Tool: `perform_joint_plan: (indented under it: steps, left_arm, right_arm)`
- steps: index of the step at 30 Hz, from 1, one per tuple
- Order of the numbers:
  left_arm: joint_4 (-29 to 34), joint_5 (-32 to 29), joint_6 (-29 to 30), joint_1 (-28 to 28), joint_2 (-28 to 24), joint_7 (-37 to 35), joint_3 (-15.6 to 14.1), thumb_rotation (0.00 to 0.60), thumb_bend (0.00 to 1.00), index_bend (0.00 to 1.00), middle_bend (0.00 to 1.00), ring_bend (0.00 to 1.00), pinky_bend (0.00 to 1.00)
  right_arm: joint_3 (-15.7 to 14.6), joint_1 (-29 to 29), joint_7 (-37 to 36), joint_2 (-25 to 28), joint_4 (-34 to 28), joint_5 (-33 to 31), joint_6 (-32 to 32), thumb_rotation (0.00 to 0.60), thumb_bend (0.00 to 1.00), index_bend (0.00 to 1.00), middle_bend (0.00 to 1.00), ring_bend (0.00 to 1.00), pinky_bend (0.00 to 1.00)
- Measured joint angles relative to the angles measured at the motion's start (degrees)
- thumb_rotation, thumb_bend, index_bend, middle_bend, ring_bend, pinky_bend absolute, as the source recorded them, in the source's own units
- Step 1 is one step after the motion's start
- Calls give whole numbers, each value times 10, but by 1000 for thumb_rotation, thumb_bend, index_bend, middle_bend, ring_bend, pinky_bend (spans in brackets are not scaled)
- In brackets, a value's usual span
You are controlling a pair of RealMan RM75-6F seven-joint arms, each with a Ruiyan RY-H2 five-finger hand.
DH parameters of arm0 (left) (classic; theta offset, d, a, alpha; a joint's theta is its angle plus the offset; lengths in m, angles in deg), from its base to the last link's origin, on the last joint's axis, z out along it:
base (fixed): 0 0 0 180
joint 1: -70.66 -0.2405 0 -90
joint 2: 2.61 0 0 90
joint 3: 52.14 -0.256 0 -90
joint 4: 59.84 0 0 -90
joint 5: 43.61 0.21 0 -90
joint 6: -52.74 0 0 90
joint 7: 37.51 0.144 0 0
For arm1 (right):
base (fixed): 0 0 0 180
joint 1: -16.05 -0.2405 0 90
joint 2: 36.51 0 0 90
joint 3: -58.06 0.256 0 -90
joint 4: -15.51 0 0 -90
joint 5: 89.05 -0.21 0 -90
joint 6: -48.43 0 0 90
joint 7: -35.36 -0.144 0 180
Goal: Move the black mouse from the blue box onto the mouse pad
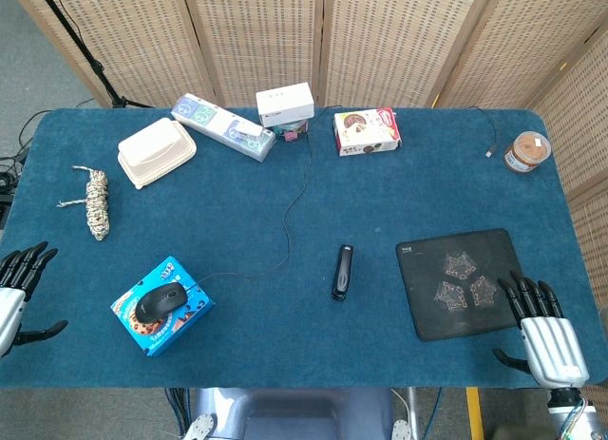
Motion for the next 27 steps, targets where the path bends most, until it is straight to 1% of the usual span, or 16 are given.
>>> perform_joint_plan:
  steps: [11,15,21,27]
  left_arm:
    - [0,2,-3,1,2,3,-2,600,11,0,0,0,0]
    - [3,14,-11,6,3,5,-6,600,12,0,0,0,0]
    - [26,40,-48,26,7,18,-19,600,12,0,0,0,0]
    - [59,36,-92,48,20,54,-21,600,12,0,0,0,0]
  right_arm:
    - [-2,0,4,-1,-2,-1,5,600,0,0,0,0,0]
    - [-1,0,3,0,-3,-2,4,600,0,0,0,0,0]
    - [2,1,-2,4,-4,-6,2,600,0,0,0,0,0]
    - [3,1,-9,7,-4,-8,2,600,0,0,0,0,0]
